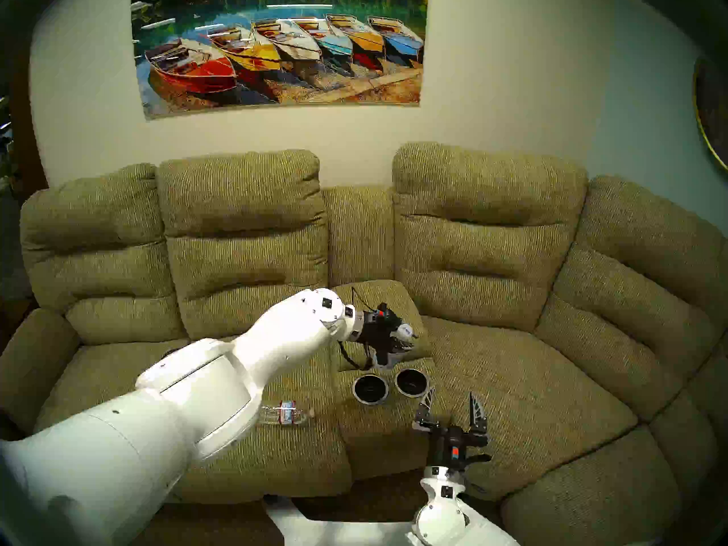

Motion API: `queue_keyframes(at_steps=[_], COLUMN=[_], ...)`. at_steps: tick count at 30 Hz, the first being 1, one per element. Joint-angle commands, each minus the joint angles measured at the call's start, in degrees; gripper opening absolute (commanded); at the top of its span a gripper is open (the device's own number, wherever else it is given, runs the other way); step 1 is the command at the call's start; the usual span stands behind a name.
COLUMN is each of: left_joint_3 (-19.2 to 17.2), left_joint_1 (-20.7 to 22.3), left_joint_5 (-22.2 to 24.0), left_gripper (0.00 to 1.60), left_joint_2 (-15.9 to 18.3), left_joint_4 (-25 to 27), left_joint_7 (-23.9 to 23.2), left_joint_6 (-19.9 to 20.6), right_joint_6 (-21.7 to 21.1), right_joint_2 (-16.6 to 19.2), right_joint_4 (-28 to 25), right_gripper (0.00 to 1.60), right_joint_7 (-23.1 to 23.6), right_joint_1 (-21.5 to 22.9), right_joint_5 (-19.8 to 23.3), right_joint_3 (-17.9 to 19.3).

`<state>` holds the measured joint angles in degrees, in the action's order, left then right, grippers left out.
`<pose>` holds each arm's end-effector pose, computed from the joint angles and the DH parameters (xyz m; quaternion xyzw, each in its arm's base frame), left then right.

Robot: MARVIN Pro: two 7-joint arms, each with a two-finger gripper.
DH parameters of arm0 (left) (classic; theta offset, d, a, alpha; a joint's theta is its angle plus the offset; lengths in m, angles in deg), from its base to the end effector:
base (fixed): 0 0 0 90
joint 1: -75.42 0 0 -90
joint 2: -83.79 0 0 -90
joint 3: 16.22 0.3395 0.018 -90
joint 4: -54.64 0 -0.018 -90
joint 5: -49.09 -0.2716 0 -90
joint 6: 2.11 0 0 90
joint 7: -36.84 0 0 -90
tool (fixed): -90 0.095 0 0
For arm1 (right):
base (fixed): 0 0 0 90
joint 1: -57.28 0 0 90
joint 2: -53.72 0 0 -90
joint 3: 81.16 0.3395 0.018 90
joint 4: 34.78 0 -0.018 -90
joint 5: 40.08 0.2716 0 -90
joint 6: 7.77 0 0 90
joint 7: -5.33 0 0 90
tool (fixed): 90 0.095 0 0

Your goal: Put bottles into cup holders

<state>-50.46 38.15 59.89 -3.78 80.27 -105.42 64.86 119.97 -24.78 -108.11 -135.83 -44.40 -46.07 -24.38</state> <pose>0.5278 -0.1573 -0.3499 0.5412 -0.6565 0.4518 0.2684 0.2229 0.0394 -0.4774 0.6451 -0.0632 0.7558 0.0931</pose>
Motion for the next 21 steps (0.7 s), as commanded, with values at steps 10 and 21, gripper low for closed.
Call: queue_keyframes(at_steps=[10, 21], left_joint_3=[-0.8, -1.7], left_joint_1=[3.7, 3.8], left_joint_5=[1.6, 2.7], left_gripper=[0.0, 0.0], left_joint_2=[-7.2, -10.3], left_joint_4=[-2.4, -4.4], left_joint_7=[-4.6, -7.6], left_joint_6=[-2.7, -4.6], right_joint_6=[0.4, 0.8], right_joint_2=[-2.4, -4.8], right_joint_4=[6.2, 11.3], right_gripper=[1.6, 1.6], right_joint_7=[-0.2, -3.0], right_joint_1=[8.2, 13.2], right_joint_5=[4.3, 7.1], right_joint_3=[-4.8, -8.2])
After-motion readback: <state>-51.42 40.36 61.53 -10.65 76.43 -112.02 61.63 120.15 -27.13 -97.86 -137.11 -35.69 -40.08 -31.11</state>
